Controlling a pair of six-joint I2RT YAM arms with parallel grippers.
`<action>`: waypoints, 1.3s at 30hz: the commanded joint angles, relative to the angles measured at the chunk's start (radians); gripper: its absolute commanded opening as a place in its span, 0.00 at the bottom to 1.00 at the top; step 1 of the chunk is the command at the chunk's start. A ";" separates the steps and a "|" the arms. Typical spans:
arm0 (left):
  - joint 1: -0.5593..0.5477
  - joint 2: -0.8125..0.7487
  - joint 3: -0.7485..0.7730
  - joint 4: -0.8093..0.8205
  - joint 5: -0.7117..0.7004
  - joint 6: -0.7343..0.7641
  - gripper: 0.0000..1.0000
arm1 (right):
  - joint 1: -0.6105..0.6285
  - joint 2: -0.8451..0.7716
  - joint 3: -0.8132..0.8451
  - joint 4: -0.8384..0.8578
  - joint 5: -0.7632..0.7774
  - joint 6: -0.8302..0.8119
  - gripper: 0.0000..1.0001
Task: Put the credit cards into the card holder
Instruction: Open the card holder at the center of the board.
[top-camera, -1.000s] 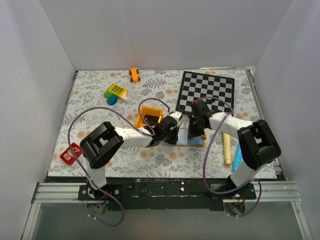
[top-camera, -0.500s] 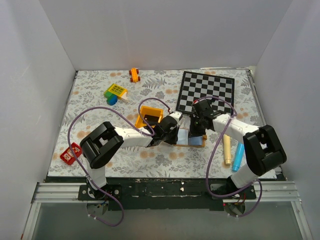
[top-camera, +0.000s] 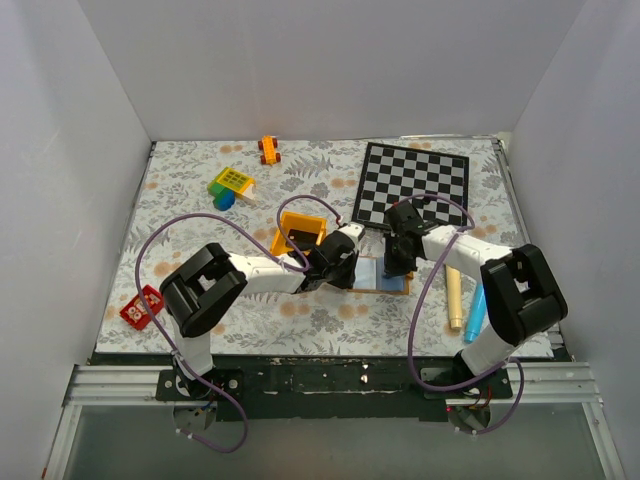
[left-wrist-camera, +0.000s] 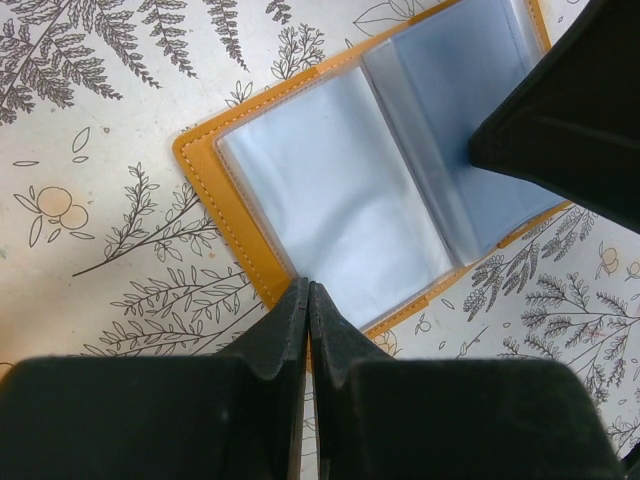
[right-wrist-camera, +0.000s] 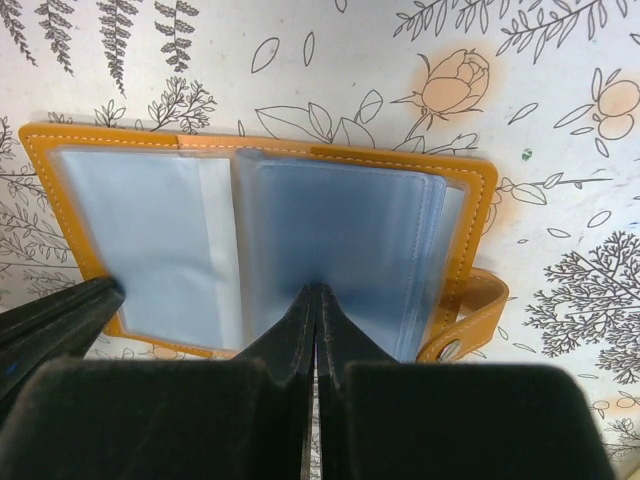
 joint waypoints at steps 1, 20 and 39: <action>0.003 0.027 0.010 -0.103 -0.017 0.020 0.00 | -0.003 0.024 0.013 -0.057 0.109 0.009 0.01; 0.002 0.147 0.064 -0.190 -0.078 0.026 0.00 | -0.005 -0.028 0.009 -0.117 0.181 0.030 0.01; 0.002 0.076 0.076 -0.186 -0.061 0.034 0.00 | -0.005 -0.303 -0.018 -0.016 0.105 0.001 0.01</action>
